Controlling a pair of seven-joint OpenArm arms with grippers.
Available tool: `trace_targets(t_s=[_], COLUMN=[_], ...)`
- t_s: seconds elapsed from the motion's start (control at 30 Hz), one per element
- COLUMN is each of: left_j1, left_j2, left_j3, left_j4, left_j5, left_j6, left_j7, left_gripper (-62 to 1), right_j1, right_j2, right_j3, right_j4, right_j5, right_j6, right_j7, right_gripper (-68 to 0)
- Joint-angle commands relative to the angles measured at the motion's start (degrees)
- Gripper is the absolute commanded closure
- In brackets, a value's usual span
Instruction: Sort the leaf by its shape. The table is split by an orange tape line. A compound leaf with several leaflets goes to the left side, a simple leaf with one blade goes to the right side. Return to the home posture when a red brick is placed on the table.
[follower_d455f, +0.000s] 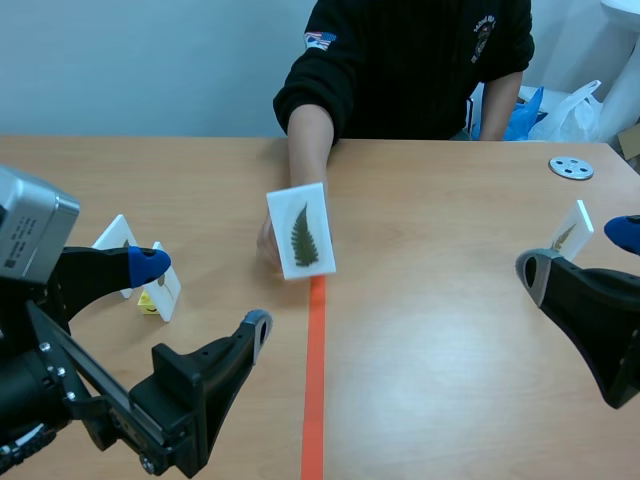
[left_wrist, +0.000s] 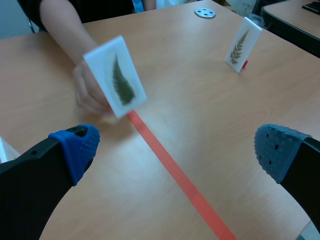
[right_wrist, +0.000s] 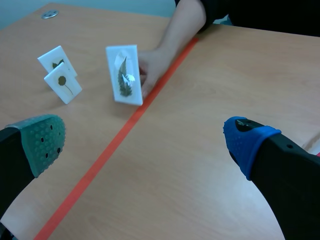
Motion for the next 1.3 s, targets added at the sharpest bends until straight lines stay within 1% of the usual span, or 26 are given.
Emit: trace_targets(t_s=[0.0, 0.2, 0.33, 0.5, 0.73, 0.9, 1.0, 1.1, 1.17, 1.27], left_j1=[-0.1, -0.1, -0.1, -0.1, -0.2, -0.2, -0.2, -0.2, -0.2, -0.2], left_j2=[0.1, 0.1, 0.1, 0.1, 0.1, 0.1, 0.1, 0.1, 0.1, 0.1], left_j3=[-0.2, -0.2, -0.2, -0.2, -0.2, -0.2, -0.2, -0.2, -0.2, -0.2], left_j4=[0.3, 0.3, 0.3, 0.3, 0.3, 0.3, 0.3, 0.3, 0.3, 0.3], left_j5=[-0.6, -0.6, -0.6, -0.6, -0.6, -0.6, -0.6, -0.6, -0.6, -0.6], left_j6=[-0.2, -0.2, -0.2, -0.2, -0.2, -0.2, -0.2, -0.2, -0.1, -0.1], left_j7=[-0.8, -0.9, -0.9, -0.9, -1.0, -1.0, -1.0, -1.0, -1.0, -1.0], left_gripper=[-62.3, -62.3, -62.3, -62.3, -62.3, -62.3, -62.3, -62.3, -62.3, -62.3], right_j1=[0.7, 0.7, 0.7, 1.0, 5.4, 10.5, 13.9, 17.7, 20.3, 24.9], right_j2=[0.5, 0.5, 0.5, 1.2, 2.7, 3.2, 3.2, 3.1, 3.1, 2.7], right_j3=[0.3, 0.3, 0.3, -0.3, -4.0, -9.3, -13.4, -17.9, -20.7, -24.8], right_j4=[0.4, 0.4, 0.4, 0.4, -0.3, -2.4, -5.5, -9.6, -12.8, -17.8], right_j5=[0.8, 0.8, 0.7, -1.9, -9.5, -16.1, -19.5, -23.5, -25.1, -27.6], right_j6=[0.0, 0.0, 0.0, 0.1, 0.0, -0.3, -0.7, -2.3, -2.5, -4.2], right_j7=[0.9, 0.9, 0.0, 0.3, 0.7, 1.2, 2.4, 3.8, 5.4, 7.0], right_gripper=[-67.9, -67.9, -67.9, -67.9, -67.9, -67.9, -67.9, -67.9, -67.9, -67.9])
